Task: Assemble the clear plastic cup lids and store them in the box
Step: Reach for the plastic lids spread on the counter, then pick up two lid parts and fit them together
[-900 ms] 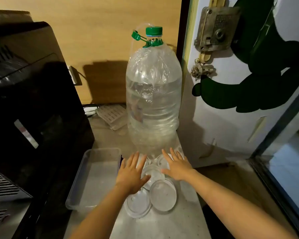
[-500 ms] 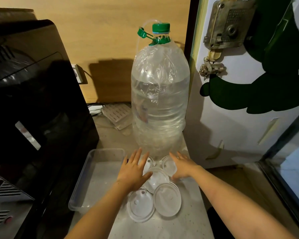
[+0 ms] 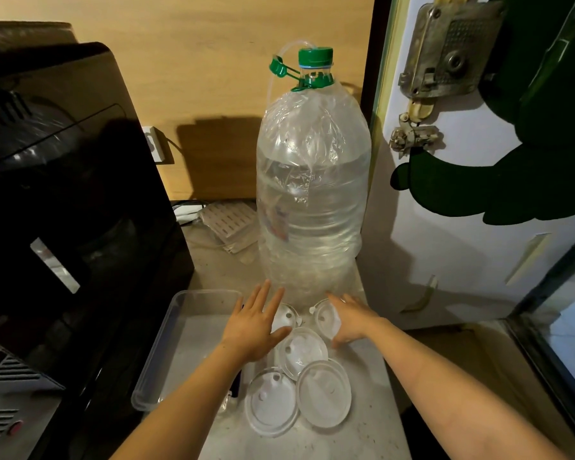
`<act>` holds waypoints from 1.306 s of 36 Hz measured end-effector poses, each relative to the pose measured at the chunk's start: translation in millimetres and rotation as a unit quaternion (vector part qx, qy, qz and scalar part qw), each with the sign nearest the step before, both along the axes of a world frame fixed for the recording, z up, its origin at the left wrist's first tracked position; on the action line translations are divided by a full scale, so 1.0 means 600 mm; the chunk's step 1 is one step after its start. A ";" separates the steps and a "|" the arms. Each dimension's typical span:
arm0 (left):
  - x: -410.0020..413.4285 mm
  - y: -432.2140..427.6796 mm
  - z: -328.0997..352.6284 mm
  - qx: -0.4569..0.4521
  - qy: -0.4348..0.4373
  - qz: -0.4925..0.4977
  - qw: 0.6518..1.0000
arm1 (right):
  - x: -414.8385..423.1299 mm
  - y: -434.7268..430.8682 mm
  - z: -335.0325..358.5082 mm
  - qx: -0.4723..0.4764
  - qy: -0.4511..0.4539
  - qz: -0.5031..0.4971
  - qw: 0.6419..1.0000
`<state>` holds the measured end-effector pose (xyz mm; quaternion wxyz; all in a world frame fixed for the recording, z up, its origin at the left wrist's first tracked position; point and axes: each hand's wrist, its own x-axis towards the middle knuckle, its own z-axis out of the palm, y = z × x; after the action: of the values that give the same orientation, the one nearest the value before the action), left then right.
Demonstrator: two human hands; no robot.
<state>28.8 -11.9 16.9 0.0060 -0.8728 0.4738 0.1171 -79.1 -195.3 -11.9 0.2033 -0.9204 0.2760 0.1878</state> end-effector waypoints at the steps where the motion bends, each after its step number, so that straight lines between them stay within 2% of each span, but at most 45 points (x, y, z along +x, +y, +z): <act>1: 0.002 -0.002 0.000 -0.009 0.008 0.001 1.000 | 0.000 -0.002 0.006 0.003 -0.009 -0.001 1.000; 5: 0.009 -0.016 0.012 -0.087 0.082 0.038 0.992 | 0.002 -0.010 0.043 0.014 -0.058 -0.006 0.998; 8: 0.015 -0.029 0.027 -0.181 0.176 0.086 0.964 | 0.002 -0.011 0.080 0.018 -0.108 0.002 0.994; 12: 0.015 -0.038 0.060 -0.295 0.374 0.108 0.872 | 0.005 -0.001 0.135 0.059 -0.191 0.010 0.980; 16: 0.017 -0.047 0.088 -0.315 0.496 0.111 0.801 | 0.013 0.018 0.176 0.104 -0.262 0.014 0.959; 18: 0.021 -0.051 0.097 -0.329 0.563 0.090 0.753 | 0.016 0.029 0.192 0.120 -0.284 0.016 0.951; 20: 0.024 -0.053 0.104 -0.344 0.611 0.047 0.711 | 0.017 0.041 0.206 0.134 -0.295 0.018 0.946; 24: 0.025 -0.056 0.117 -0.356 0.656 -0.005 0.666 | 0.019 0.060 0.222 0.157 -0.307 0.025 0.938; 31: 0.025 -0.044 0.131 -0.369 0.663 -0.028 0.651 | 0.024 0.079 0.232 0.165 -0.311 0.038 0.935; 40: 0.027 -0.020 0.129 -0.383 0.642 -0.015 0.664 | 0.035 0.099 0.225 0.170 -0.305 0.053 0.936; 47: 0.042 0.012 0.117 -0.382 0.637 0.026 0.669 | 0.038 0.092 0.207 0.213 -0.289 0.032 0.933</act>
<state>53.9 -4.6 87.4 -0.6342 -0.5241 0.3429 0.4533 -56.3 -140.4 112.0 0.4590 -0.8787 0.1290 -0.0254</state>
